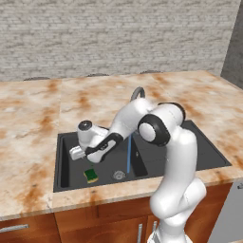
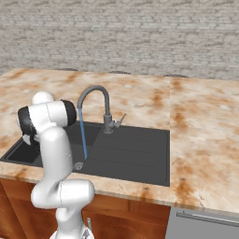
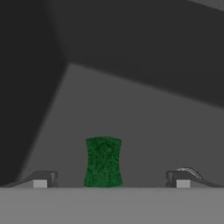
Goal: Soak the sponge with water for a few seconds and then drop it inside the sink.
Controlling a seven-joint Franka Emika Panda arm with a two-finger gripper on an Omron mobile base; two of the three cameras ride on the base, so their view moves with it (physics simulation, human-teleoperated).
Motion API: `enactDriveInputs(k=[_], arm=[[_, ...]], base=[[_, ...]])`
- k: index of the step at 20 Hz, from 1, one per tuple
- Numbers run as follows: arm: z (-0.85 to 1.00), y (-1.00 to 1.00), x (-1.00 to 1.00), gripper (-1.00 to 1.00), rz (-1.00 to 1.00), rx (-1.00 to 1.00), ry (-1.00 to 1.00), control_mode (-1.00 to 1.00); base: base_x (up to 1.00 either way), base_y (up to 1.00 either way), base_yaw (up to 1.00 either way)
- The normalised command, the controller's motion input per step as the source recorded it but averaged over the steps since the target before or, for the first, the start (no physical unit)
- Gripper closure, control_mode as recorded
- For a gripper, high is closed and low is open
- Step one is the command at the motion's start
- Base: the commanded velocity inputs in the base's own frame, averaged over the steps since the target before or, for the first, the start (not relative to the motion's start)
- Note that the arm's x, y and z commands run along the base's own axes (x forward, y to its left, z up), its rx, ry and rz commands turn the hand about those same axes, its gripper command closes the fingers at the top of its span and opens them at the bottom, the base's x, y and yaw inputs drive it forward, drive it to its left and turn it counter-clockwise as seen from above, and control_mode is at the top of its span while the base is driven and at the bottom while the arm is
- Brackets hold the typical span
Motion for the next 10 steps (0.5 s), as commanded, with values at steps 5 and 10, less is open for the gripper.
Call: enactDriveInputs(k=[5,10], arm=[[0.72,0.00,0.00,-1.00,0.00,0.01,-0.01,-1.00],[0.69,0.00,0.00,-1.00,0.00,0.02,0.00,-1.00]], base=[[0.00,0.00,0.00],[0.00,0.00,0.00]])
